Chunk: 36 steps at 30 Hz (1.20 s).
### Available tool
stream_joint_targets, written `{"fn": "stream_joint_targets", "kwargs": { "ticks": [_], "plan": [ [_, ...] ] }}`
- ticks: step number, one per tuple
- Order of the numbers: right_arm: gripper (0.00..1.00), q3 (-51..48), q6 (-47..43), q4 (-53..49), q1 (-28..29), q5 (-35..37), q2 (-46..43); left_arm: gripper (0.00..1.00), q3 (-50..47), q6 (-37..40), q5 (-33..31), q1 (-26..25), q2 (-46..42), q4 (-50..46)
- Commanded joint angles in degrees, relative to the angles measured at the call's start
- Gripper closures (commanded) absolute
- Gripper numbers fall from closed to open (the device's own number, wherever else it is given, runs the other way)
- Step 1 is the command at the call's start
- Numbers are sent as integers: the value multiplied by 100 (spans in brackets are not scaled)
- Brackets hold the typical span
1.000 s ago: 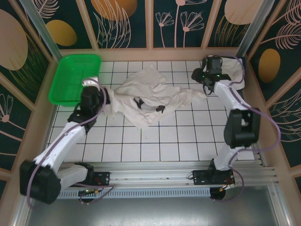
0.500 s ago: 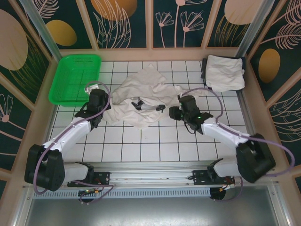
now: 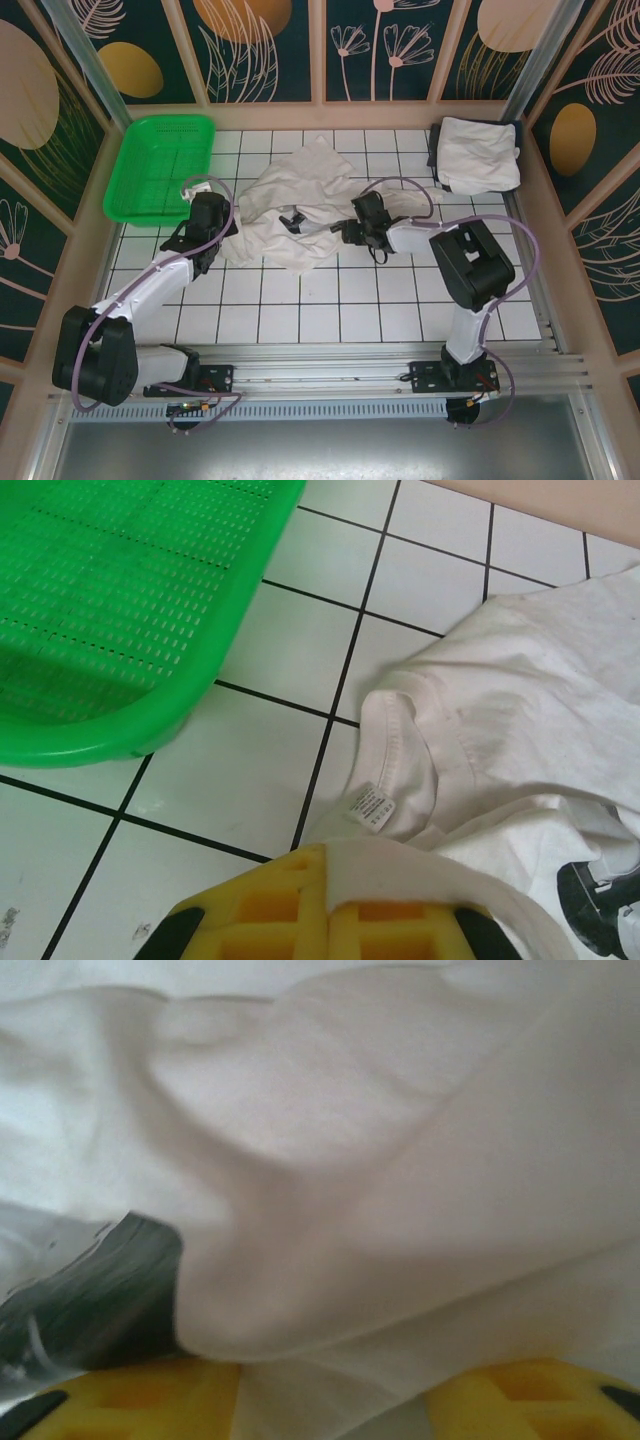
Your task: Fold and stack the t-shirts
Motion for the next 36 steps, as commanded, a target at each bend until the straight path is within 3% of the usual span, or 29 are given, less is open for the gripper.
{"fn": "stream_joint_targets", "kwargs": {
  "ticks": [1,2,5,11,14,17,19,21,22,23,26,29,33,34,36],
  "plan": [
    [76,495,154,-18,0,207,390,100,-55,-4,-13,25,75,66],
    [86,696,171,-279,0,358,394,100,-44,19,-29,33,77,33],
    [100,1286,127,-1341,274,1266,-48,100,17,104,-191,31,18,-141],
    [100,1761,-20,-3316,1193,2086,-1264,100,-2,245,-528,27,-412,-281],
    [100,1646,-145,-3514,1635,2096,-1599,100,-78,317,-691,32,-616,-273],
    [100,1648,-480,-3017,1524,1874,-1610,100,-155,360,-1019,31,-711,-260],
    [99,1856,-878,-2522,1032,1438,-1293,100,-118,434,-1181,30,-665,-285],
    [87,2441,-1022,-2350,303,969,-581,100,-11,469,-1386,27,-537,-342],
    [69,3002,-1040,-2527,13,866,-50,100,63,512,-1474,32,-429,-352],
    [58,3661,-983,-2959,-303,940,507,100,148,552,-1541,29,-300,-368],
    [50,4684,-1017,-3811,-397,1316,1383,100,439,598,-1636,33,172,-492],
    [47,3699,-1100,-3333,-76,1609,776,100,738,633,-1732,33,763,-582],
    [51,1740,-793,-2345,480,1638,-652,100,1257,517,-1936,26,1718,-1031],
    [52,1188,-768,-1947,655,1354,-1042,93,1579,442,-1941,28,1957,-1237],
    [52,301,-900,-1141,921,825,-1545,64,1828,234,-1891,29,2262,-1586]
  ]
}}
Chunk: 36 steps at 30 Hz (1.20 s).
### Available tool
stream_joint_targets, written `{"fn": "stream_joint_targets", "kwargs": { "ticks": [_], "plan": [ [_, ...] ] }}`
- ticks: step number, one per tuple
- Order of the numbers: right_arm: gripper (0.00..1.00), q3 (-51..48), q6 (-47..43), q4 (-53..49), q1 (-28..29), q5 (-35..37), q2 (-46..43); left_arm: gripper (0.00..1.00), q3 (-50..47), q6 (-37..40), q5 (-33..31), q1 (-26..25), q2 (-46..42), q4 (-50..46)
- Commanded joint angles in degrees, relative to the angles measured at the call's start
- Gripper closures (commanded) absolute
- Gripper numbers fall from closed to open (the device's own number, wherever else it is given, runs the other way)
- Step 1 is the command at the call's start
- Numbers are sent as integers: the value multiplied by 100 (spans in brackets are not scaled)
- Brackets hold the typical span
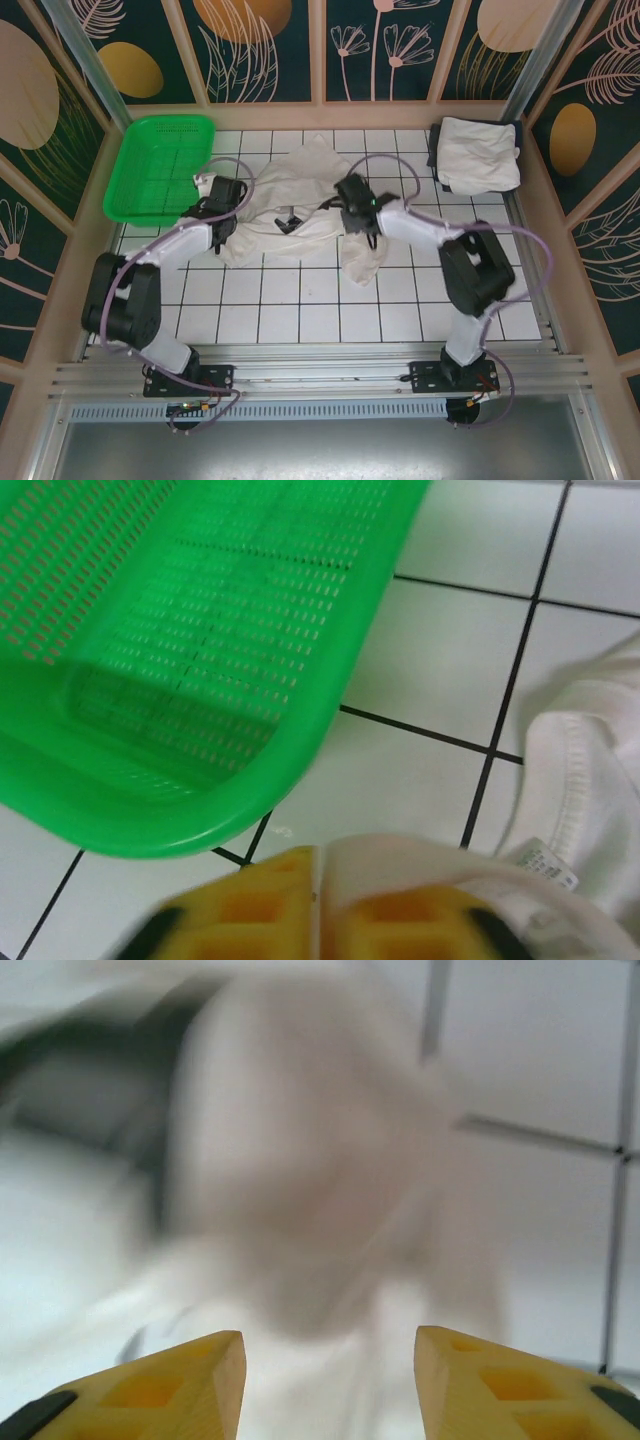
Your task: Fold and stack the t-shirts
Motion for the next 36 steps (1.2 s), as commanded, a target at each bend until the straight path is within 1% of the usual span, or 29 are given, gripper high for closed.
{"fn": "stream_joint_targets", "kwargs": {
  "ticks": [1,2,3,6,10,12,14,16,17,19,20,21,22,23,24,26,29,31,32,33,34,35,36],
  "plan": [
    [51,-1024,109,1471,279,-481,-925,36,387,-287,-91,26,330,-759],
    [50,-1175,197,1597,273,-496,-917,5,337,-310,-2,-2,280,-764],
    [50,-1221,220,1605,276,-457,-837,1,253,-320,33,-24,164,-737],
    [50,-1229,332,1340,276,-27,-387,1,-150,-355,225,-145,-487,-589],
    [50,-1177,375,1227,255,585,120,1,-892,-189,1196,-439,-1436,131],
    [51,-1049,410,1073,200,886,344,1,-1075,-195,1590,-647,-1565,415],
    [53,-877,464,827,188,1281,519,1,-1117,-207,1883,-863,-1433,571],
    [59,-751,479,637,188,1572,587,1,-1170,-200,2136,-1022,-1103,799],
    [64,-737,442,626,182,1671,577,1,-1191,-181,2272,-1046,-921,908],
    [83,-734,336,603,118,1805,567,1,-1185,-221,2230,-1048,-518,1016],
    [88,-732,306,545,79,1841,550,2,-1157,-259,2078,-1047,-351,995],
    [94,-720,288,444,51,1924,495,10,-1099,-352,1819,-1048,-186,909],
    [100,-731,256,354,29,2037,404,23,-1019,-441,1564,-1040,-52,778],
    [100,-758,213,295,5,2137,289,28,-958,-489,1424,-1024,47,681],
    [100,-806,152,249,-40,2223,110,28,-890,-526,1343,-989,136,594],
    [100,-952,-2,279,-227,2205,-275,41,-796,-580,1319,-898,247,504],
    [100,-1213,-79,395,-695,1865,-918,59,-702,-600,1295,-752,354,387],
    [100,-1421,-54,565,-1022,1284,-1378,73,-664,-570,1320,-691,386,332],
    [98,-1564,-93,769,-1046,887,-1549,78,-650,-550,1340,-681,408,323],
    [89,-1740,-197,1070,-1028,293,-1721,84,-621,-526,1368,-668,406,305],
    [76,-1916,-263,1375,-976,-335,-1824,90,-584,-491,1432,-670,408,292],
    [67,-2048,-290,1588,-919,-719,-1859,95,-565,-459,1494,-670,412,295],
    [63,-2131,-268,1772,-865,-986,-1820,100,-529,-440,1528,-670,394,289]
  ]
}}
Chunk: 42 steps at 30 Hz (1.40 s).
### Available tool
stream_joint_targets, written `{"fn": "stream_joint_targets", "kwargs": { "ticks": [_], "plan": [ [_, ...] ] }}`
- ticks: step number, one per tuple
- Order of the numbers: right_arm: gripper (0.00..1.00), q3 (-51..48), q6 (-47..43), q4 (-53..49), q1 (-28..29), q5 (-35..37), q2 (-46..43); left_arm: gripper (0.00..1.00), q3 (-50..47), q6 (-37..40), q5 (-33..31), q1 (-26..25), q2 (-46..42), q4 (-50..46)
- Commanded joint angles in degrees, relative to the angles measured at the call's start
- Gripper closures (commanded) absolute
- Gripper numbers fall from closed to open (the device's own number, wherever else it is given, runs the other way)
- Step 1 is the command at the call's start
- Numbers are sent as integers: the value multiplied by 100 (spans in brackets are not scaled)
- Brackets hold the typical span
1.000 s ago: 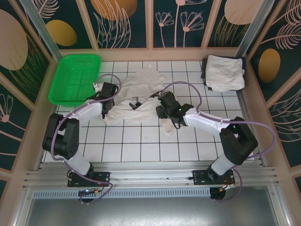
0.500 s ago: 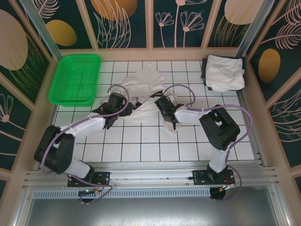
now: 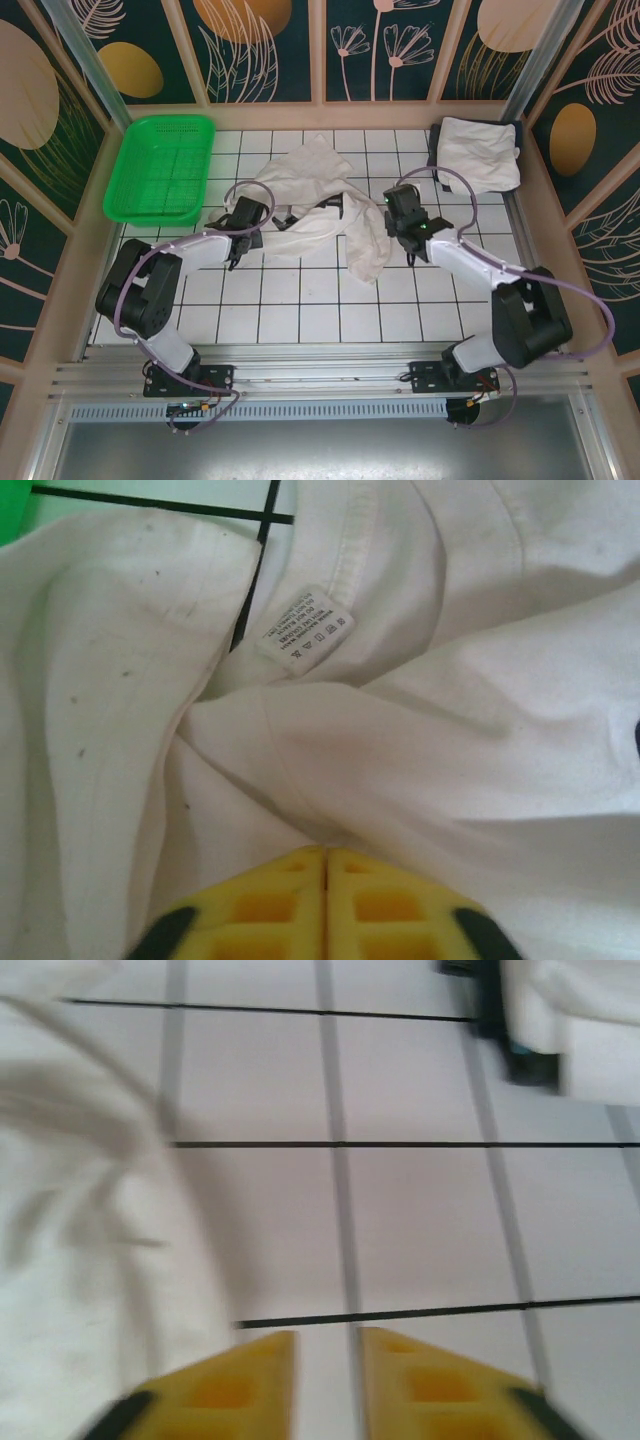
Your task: Fold and stack the t-shirts
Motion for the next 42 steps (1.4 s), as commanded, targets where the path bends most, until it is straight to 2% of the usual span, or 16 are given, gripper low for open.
{"fn": "stream_joint_targets", "kwargs": {
  "ticks": [1,4,13,16,19,20,21,25,31,33,34,36,38,41,42],
  "plan": [
    [60,-363,-96,750,249,-1491,157,100,221,65,36,15,34,-216],
    [55,-220,-51,810,302,-1333,654,100,385,99,112,15,-163,-409],
    [53,108,-173,1202,475,-1422,1765,100,747,223,73,15,-1238,-827],
    [64,208,-161,1104,521,-1071,1933,100,916,258,1,15,-1299,-1004],
    [88,273,-194,923,534,-705,1934,100,1046,310,-99,28,-1381,-1155],
    [98,295,-209,842,526,-603,1872,100,1079,328,-152,24,-1419,-1192],
    [100,313,-216,746,522,-501,1772,100,1116,344,-193,32,-1466,-1232],
    [100,406,-250,293,534,-351,1074,100,1270,403,-339,63,-1675,-1410],
    [100,473,-197,-453,646,-781,-985,100,1480,478,-766,71,-2144,-1696],
    [100,437,-176,-516,372,-1061,-1510,100,1375,404,-977,72,-2299,-1627],
    [100,441,-164,-528,-106,-1292,-1568,100,1243,357,-990,77,-2329,-1471],
    [100,375,-226,-262,-865,-1437,-1281,100,947,427,-711,93,-2158,-949],
    [100,479,-318,54,-1449,-1681,-633,99,1039,392,-578,118,-1560,-797],
    [61,1390,-211,-356,-1851,-1603,820,63,1748,350,-358,145,-336,-1174],
    [57,1646,-133,-661,-1808,-1355,1228,48,1960,310,-329,141,-19,-1334]
  ]
}}
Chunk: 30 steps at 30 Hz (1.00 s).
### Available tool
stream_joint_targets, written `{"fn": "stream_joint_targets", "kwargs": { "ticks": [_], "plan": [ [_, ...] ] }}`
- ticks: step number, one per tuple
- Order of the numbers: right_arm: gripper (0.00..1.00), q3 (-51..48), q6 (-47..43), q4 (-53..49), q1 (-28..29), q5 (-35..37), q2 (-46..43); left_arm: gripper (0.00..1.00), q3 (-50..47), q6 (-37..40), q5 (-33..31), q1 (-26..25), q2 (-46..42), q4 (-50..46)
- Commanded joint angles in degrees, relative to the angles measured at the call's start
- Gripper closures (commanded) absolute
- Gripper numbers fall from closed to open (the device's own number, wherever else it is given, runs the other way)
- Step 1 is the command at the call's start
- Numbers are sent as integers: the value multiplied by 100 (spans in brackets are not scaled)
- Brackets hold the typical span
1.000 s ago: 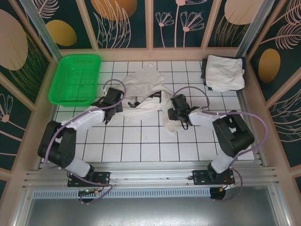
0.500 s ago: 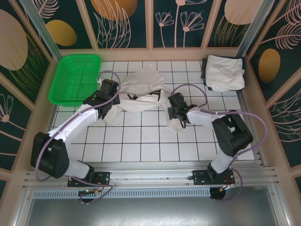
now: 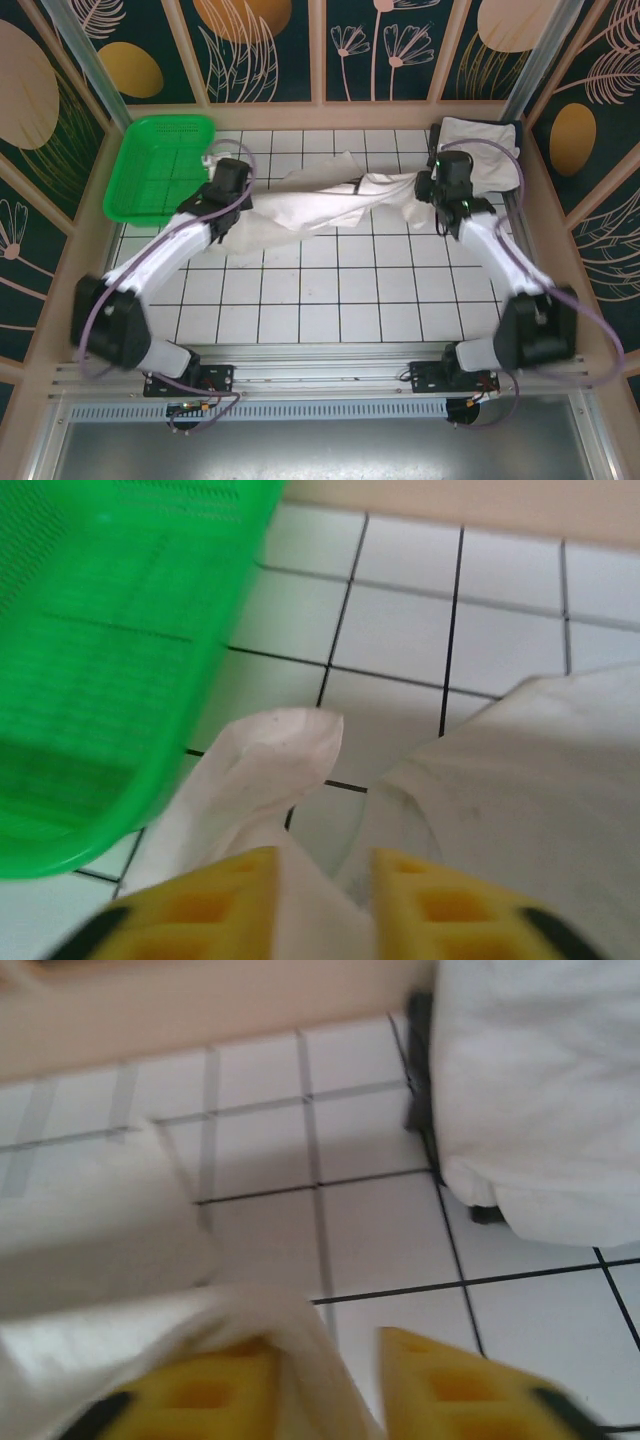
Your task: Fold and stack the t-shirts
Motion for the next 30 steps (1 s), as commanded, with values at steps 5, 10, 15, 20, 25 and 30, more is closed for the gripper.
{"fn": "stream_joint_targets", "kwargs": {
  "ticks": [5,10,15,20,25,30],
  "plan": [
    [52,281,316,-976,552,1081,745,6,5,-115,204,50,815,31],
    [51,-794,673,-367,1444,456,-212,2,-474,-157,195,205,320,191],
    [54,-1433,815,581,2391,-245,-115,2,-631,-254,221,572,414,191],
    [47,-1362,774,732,2688,93,525,2,-687,-263,358,636,572,302],
    [41,-919,588,667,2832,456,1226,6,-664,-283,467,684,846,420],
    [40,-592,537,459,2938,945,1793,15,-283,-187,621,752,1482,516]
  ]
}}
